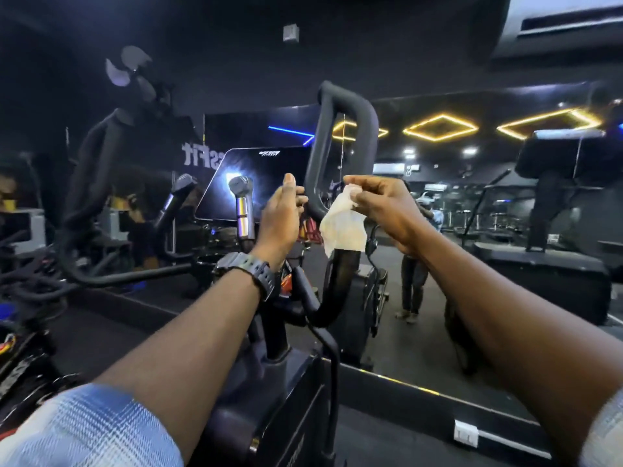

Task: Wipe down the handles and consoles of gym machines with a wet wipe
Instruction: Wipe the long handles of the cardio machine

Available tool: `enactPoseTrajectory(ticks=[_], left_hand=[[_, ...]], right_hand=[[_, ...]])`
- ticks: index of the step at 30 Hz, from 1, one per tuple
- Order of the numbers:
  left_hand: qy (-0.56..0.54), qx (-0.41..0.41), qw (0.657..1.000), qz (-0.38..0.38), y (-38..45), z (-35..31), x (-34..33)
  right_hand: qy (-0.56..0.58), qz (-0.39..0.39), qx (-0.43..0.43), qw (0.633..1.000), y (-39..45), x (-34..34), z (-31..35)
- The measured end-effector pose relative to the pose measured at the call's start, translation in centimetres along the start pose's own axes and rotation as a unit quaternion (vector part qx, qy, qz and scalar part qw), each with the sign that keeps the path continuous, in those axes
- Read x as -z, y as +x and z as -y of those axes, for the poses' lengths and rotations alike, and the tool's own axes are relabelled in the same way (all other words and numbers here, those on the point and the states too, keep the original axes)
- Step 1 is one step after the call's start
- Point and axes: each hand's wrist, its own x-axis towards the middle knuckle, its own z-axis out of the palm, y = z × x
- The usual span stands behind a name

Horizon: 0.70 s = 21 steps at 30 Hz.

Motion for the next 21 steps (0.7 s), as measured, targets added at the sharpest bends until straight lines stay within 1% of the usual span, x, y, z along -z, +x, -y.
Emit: enactPoseTrajectory(ticks=[2,5,7,9,11,15,18,20,21], left_hand=[[-0.017,-0.004,1.0,0.005,2.0,0.6,-0.3],[-0.042,0.006,0.999,-0.015,4.7,2.1,-0.4],[-0.047,0.012,0.999,-0.014,6.9,4.1,-0.5],[-0.069,0.014,0.997,-0.017,8.9,5.5,-0.8],[-0.087,0.015,0.996,-0.021,10.4,5.9,-1.0],[-0.113,0.004,0.993,0.021,12.8,6.5,-1.8],[-0.123,0.013,0.992,0.035,12.3,4.9,-0.5],[-0.127,0.021,0.99,0.057,11.8,3.9,0.7],[-0.134,0.017,0.988,0.077,11.8,3.5,1.3]], right_hand=[[-0.062,0.018,0.04,0.997,2.1,-0.9,-0.3],[-0.158,0.039,0.094,0.982,5.0,-2.7,-0.2],[-0.247,0.021,0.116,0.962,6.6,-4.3,-0.4],[-0.308,-0.01,0.102,0.946,7.7,-6.0,-1.1],[-0.338,-0.043,0.077,0.937,8.5,-7.4,-2.2],[-0.362,-0.095,0.042,0.926,9.2,-9.6,-3.8],[-0.383,-0.111,0.047,0.916,9.9,-11.6,-4.5],[-0.359,-0.112,0.03,0.926,11.2,-12.1,-4.0],[-0.331,-0.126,0.013,0.935,12.1,-12.1,-3.7]])
